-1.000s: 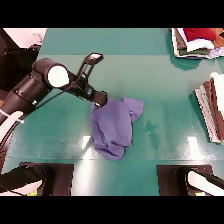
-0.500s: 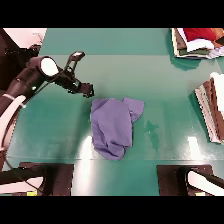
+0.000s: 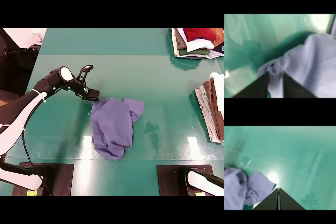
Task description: Fold the shirts.
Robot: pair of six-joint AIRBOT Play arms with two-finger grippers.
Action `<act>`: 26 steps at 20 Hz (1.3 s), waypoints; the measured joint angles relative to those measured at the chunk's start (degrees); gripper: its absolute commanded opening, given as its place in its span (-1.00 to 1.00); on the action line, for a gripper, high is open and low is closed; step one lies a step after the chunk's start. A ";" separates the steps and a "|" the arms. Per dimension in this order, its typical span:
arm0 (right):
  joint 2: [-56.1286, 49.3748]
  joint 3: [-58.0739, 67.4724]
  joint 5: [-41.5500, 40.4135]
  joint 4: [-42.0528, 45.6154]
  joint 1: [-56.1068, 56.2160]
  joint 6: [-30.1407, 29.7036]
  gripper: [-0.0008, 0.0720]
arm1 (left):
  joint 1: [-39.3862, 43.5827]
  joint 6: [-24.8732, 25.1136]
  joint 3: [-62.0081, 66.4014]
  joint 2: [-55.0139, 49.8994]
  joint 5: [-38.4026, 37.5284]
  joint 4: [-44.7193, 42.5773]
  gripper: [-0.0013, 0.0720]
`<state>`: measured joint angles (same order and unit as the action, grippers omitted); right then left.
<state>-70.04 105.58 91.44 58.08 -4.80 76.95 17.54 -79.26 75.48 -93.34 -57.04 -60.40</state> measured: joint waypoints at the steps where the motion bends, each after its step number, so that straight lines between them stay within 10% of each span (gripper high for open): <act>1: -0.39 -0.22 1.01 -0.02 0.00 0.42 -0.93 | -0.02 0.15 0.02 -0.17 0.50 0.37 -0.89; 6: -1.05 -9.84 3.39 -0.04 2.21 1.42 -0.91 | -3.52 -0.11 1.95 2.40 -1.31 -1.77 -0.89; 9: -0.48 -22.58 -0.26 -0.35 7.72 1.44 0.41 | -7.28 -0.31 2.62 8.07 -2.47 -4.66 -0.89; 15: -5.05 -45.51 -18.56 -12.68 24.15 -5.44 0.41 | -10.32 0.07 2.93 14.71 -6.19 -7.72 -0.89; 21: -16.87 -47.47 -28.17 -19.39 35.32 -9.62 0.39 | -10.78 0.24 2.95 15.78 -8.26 -8.26 -0.89; 26: -23.15 -44.46 -28.89 -20.26 38.29 -10.34 -0.93 | -10.82 0.24 2.95 15.91 -8.98 -8.48 -0.89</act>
<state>-93.19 61.12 62.54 37.82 33.50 66.61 6.72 -79.02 78.43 -77.43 -66.02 -68.88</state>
